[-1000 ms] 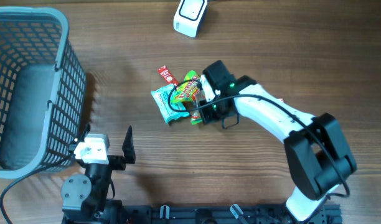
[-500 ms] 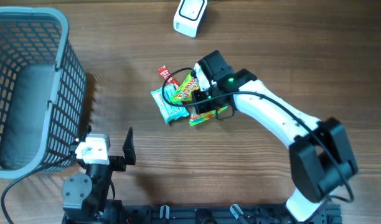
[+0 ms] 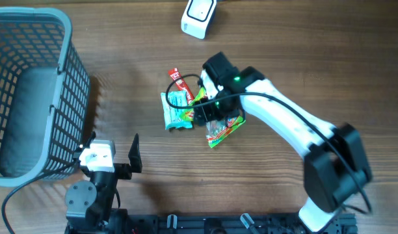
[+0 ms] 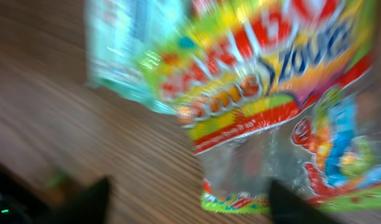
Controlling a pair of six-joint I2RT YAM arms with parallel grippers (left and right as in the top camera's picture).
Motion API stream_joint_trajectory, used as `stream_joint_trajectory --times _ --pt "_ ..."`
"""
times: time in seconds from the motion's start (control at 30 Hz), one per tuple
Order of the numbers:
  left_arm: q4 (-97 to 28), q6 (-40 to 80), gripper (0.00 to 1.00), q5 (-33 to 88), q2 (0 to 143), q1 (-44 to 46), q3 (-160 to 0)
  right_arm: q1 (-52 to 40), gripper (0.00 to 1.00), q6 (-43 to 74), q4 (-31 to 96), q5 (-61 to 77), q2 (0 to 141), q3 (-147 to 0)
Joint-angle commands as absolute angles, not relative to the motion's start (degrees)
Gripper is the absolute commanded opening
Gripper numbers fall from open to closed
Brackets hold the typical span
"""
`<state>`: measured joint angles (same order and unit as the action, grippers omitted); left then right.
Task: Scan the item barcode
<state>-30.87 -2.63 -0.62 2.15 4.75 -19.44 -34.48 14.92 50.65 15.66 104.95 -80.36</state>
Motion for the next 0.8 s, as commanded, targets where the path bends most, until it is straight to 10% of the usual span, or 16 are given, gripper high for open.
stream_joint_trajectory --times 0.0,0.47,0.77 --pt "-30.72 -2.09 1.00 -1.13 1.89 4.67 -19.05 -38.26 1.00 10.50 51.68 -3.16 103.57 -80.34" --pt "-30.74 -2.09 1.00 -1.13 1.89 4.67 -19.05 -49.54 0.99 12.01 45.82 -29.63 117.69 -80.14" --pt "-33.69 -2.09 1.00 -1.13 1.89 4.67 -19.05 -50.48 0.24 21.87 51.42 -44.01 125.69 -80.27"
